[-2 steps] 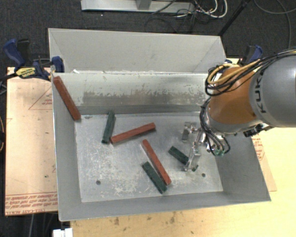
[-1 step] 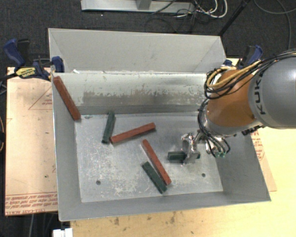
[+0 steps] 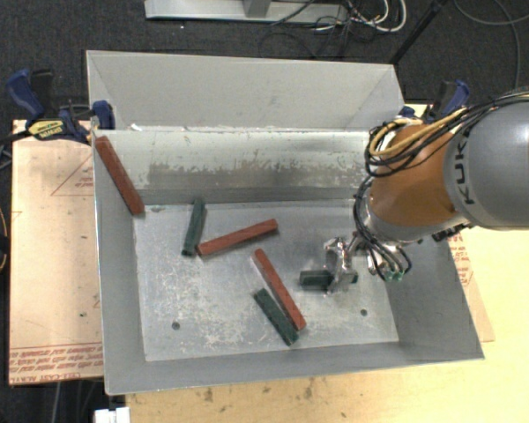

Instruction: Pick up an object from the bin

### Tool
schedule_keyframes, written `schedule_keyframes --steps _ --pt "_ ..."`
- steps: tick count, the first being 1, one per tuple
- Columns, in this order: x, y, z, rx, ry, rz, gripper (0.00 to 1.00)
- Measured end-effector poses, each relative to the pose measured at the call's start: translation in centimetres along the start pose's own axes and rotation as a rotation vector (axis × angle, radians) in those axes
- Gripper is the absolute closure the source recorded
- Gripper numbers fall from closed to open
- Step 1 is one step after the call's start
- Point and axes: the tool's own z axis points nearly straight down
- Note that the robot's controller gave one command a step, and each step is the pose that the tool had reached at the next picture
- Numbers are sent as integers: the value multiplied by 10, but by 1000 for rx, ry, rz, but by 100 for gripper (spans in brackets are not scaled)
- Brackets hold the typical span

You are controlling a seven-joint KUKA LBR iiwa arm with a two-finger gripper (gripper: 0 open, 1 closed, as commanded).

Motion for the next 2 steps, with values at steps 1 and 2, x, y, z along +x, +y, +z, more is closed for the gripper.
schedule_keyframes --steps 1,2 --pt "1 0 -8 0 5 0 100" --pt "2 0 -21 -1 9 0 100"
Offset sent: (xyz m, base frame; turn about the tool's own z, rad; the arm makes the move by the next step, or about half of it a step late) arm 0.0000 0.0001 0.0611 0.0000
